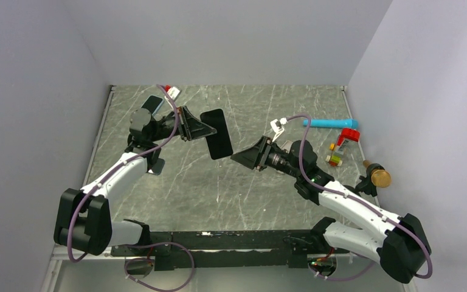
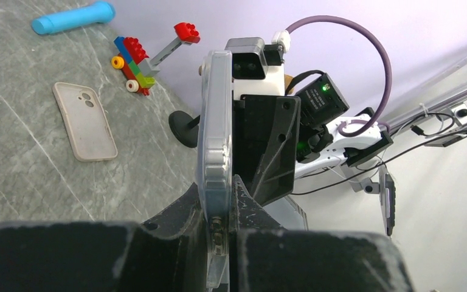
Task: Take the phone out of the phone case
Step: Remove the phone case from the phone.
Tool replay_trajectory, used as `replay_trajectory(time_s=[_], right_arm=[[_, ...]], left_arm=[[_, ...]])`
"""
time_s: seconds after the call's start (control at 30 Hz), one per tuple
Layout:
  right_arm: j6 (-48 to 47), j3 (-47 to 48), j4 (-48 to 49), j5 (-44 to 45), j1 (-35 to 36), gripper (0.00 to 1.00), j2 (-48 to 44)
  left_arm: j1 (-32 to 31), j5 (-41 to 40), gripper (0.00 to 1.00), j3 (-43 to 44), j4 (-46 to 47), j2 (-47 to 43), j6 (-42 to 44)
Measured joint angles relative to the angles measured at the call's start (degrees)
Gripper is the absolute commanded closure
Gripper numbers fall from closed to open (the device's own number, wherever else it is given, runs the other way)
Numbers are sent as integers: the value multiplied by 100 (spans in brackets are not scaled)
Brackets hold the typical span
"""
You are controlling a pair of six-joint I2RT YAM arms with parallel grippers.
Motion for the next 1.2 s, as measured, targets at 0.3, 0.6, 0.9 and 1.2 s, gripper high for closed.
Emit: replay_trajectory(time_s=[0.3,0.6,0.9,1.2], right_arm=[[-407,667,-306,-525,-328,43,463],[-595,1530,-94,-1161,-413,76,1152],[-592,1532,332,-1873,-560,100,1440],[-632,1534,319,-2326,-422,100,1598]], left_arm=[[-151,101,100,-31,365,55,-208],[-483,166,100,-35,356,151,-144],[-446,343,68,79,-133,116,13],[-551,236,72,118,-323,72,297]])
